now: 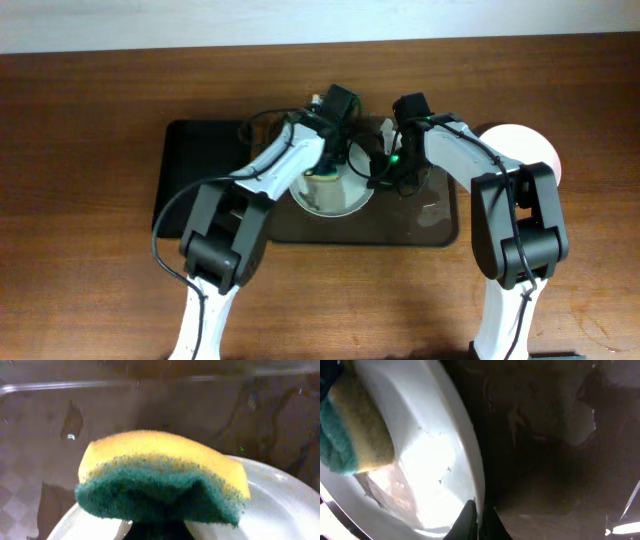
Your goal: Clean dirty plates on tray and stack at the side
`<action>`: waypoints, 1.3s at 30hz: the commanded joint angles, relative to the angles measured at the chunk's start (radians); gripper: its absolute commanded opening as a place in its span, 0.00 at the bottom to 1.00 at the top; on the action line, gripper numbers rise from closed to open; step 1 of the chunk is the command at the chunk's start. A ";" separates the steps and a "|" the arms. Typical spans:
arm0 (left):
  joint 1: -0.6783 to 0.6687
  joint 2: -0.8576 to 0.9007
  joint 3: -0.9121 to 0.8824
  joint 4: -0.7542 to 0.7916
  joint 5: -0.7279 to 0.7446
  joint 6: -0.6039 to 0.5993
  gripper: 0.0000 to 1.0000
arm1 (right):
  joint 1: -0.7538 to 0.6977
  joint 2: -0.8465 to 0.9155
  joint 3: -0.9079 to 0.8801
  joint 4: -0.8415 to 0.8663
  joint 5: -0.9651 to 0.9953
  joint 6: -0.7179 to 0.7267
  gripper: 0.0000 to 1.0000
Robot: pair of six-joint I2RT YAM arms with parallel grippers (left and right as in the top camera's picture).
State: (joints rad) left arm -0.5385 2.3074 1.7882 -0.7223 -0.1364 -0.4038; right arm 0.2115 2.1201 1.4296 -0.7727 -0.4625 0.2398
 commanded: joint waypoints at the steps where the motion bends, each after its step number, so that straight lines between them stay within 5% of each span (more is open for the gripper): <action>1: 0.069 0.049 -0.033 -0.211 0.325 0.039 0.00 | 0.010 0.047 -0.029 -0.011 0.025 -0.049 0.04; 4: 0.104 0.049 -0.033 -0.367 0.487 0.040 0.00 | 0.010 0.047 -0.029 -0.010 0.025 -0.049 0.04; 7: 0.102 0.049 -0.024 -0.433 0.631 0.175 0.00 | 0.010 0.047 -0.029 -0.009 0.025 -0.049 0.04; 10: 0.114 0.049 0.094 -0.348 0.581 0.200 0.00 | 0.010 0.047 -0.029 -0.010 0.025 -0.048 0.04; 14: 0.225 0.048 0.562 -0.492 0.397 0.196 0.00 | 0.010 0.041 -0.026 -0.016 0.028 -0.048 0.04; 16: 0.262 0.049 0.631 -0.536 0.389 0.196 0.00 | 0.010 -0.005 -0.018 -0.035 0.037 -0.048 0.04; 23: 0.290 0.050 0.634 -0.577 0.352 0.196 0.00 | 0.066 -0.420 -0.015 -0.265 0.813 0.124 0.04; 25: 0.277 0.050 0.634 -0.585 0.348 0.196 0.00 | 0.235 -0.465 -0.015 -0.351 1.231 0.242 0.04; 33: 0.271 0.050 0.634 -0.596 0.347 0.196 0.00 | 0.505 -0.465 -0.015 -0.395 1.773 0.241 0.04; 39: 0.270 0.050 0.634 -0.599 0.322 0.196 0.00 | 0.543 -0.465 -0.015 -0.395 1.869 0.308 0.04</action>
State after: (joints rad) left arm -0.2646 2.3650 2.4134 -1.3178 0.2039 -0.2237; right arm 0.7483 1.6844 1.4078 -1.1671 1.3354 0.4786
